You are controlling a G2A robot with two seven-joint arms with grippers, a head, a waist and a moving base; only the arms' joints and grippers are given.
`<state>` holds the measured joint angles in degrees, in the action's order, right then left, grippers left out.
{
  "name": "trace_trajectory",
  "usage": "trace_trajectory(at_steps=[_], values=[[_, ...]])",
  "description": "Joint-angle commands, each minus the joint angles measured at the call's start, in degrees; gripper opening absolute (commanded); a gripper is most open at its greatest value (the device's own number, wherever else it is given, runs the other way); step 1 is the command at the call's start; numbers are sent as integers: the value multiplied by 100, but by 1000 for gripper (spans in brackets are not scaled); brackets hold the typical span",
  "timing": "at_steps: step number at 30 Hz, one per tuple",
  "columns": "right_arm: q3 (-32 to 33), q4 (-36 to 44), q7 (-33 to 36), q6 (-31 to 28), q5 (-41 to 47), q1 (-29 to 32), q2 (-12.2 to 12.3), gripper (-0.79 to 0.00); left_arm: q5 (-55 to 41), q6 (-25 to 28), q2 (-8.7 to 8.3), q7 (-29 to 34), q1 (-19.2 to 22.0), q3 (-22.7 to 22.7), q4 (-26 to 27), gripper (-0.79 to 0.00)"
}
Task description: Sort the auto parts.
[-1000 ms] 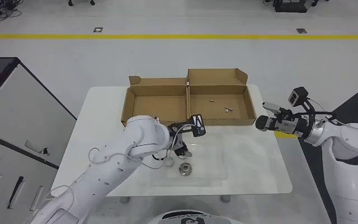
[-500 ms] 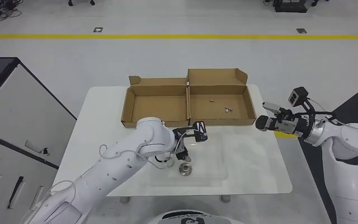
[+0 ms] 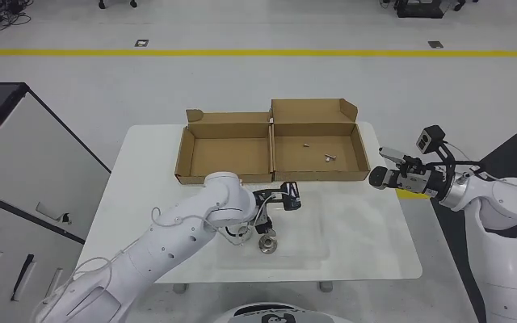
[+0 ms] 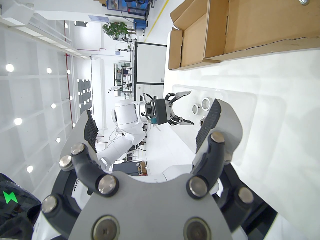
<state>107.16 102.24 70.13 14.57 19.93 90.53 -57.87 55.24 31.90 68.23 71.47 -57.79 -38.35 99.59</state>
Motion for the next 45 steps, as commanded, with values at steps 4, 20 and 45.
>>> trace_trajectory(at_steps=[4, 20, 45], values=[[0, 0, 0, 0, 0, 0, 0, 0, 4, 10, 24, -38, 68, 118, -162, -108], [0, 0, 0, 0, 0, 0, 0, 0, 468, -113, 169, -143, 423, 548, -764, -237], [0, 0, 0, 0, 0, 0, 0, 0, 664, -130, 273, -106, 572, 763, -1011, -413]])
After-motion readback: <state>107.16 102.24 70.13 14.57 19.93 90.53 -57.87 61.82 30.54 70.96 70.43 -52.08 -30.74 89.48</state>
